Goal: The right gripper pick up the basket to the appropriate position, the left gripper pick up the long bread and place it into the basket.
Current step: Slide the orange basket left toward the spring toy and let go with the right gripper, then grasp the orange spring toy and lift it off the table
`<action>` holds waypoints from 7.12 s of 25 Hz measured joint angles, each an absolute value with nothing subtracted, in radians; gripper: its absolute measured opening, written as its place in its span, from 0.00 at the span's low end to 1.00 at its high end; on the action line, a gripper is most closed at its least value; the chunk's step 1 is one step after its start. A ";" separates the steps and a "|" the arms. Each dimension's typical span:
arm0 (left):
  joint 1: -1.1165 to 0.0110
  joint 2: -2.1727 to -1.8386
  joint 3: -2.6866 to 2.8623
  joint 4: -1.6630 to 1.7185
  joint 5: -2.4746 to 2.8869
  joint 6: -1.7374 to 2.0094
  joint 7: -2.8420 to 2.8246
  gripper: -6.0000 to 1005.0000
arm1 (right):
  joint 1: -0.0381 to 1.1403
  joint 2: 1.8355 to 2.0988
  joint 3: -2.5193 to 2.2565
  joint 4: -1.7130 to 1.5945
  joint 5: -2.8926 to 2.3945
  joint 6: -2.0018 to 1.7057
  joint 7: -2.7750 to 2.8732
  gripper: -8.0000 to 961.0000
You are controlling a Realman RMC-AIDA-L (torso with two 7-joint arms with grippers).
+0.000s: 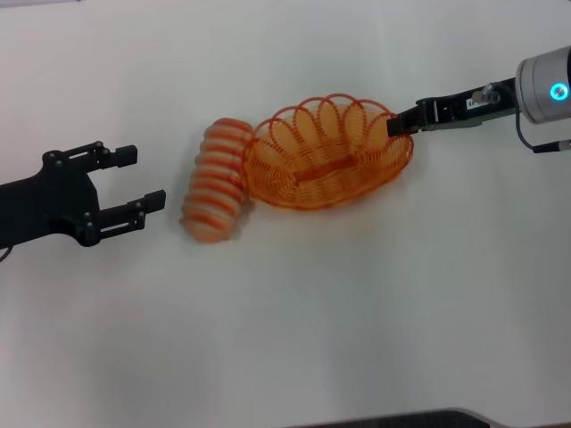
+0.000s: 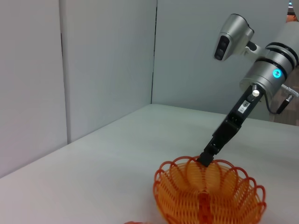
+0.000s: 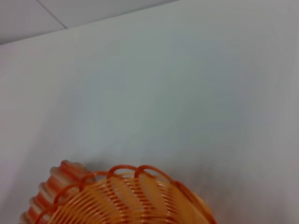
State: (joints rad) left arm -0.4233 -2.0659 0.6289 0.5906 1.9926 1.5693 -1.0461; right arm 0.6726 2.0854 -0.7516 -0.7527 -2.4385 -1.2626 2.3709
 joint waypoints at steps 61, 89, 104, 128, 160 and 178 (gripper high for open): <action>-0.514 -2.003 0.473 0.541 1.997 1.650 -2.112 0.71 | 0.342 2.072 -0.455 -0.717 -1.740 -1.625 1.419 0.77; -0.819 -2.155 1.006 1.070 2.676 1.608 -2.691 0.71 | 0.327 2.058 -0.442 -0.716 -1.739 -1.573 1.423 0.77; -0.827 -2.168 1.159 1.037 2.693 1.515 -2.807 0.71 | 0.334 2.057 -0.442 -0.719 -1.739 -1.530 1.424 0.77; -0.817 -2.171 1.276 1.006 2.693 1.444 -2.824 0.70 | 0.341 2.057 -0.439 -0.717 -1.740 -1.514 1.424 0.77; -0.825 -2.166 1.305 0.956 2.637 1.457 -2.808 0.59 | 0.342 2.057 -0.447 -0.716 -1.741 -1.516 1.425 0.77; -0.816 -2.157 1.232 0.964 2.680 1.440 -2.810 0.35 | 0.346 2.057 -0.445 -0.717 -1.738 -1.522 1.425 0.77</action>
State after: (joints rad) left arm -0.8164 -2.1572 1.2321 0.9645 2.6803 1.4405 -2.8104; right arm 0.3460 2.0570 -0.4446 -0.7174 -1.7381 -1.5218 1.4251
